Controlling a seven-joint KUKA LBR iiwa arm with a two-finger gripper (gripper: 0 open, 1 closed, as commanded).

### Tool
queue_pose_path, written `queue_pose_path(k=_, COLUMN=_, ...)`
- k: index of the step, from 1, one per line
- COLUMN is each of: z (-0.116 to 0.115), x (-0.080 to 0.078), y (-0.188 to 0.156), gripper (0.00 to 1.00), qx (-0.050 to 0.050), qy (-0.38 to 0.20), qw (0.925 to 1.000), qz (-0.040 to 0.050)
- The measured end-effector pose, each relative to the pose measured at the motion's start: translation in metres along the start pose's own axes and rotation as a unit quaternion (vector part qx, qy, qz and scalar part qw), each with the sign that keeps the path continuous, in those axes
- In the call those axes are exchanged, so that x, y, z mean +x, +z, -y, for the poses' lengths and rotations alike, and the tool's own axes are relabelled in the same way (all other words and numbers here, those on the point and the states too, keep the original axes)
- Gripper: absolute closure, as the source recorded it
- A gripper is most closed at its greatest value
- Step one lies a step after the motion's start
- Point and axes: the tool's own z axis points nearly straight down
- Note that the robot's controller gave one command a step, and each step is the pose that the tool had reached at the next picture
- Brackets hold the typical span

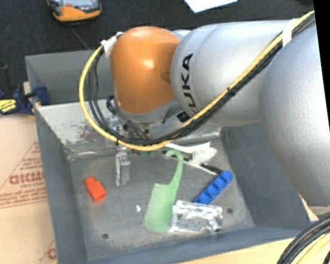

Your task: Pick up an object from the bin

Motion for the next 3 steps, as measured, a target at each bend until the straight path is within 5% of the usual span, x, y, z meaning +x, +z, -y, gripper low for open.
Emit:
queue_pose_path(k=1, z=0.001, x=-0.001, y=-0.003, gripper=0.0, qx=0.0, qy=0.002, qw=1.0, qz=0.0027)
queue_pose_path(k=2, z=-0.002, x=-0.003, y=0.086, gripper=0.0, qx=-0.002, qy=0.015, qw=0.9999, qz=0.0057)
queue_pose_path(k=3, z=-0.002, x=0.001, y=0.131, gripper=0.0, qx=-0.001, qy=0.022, qw=0.9998, qz=0.0027)
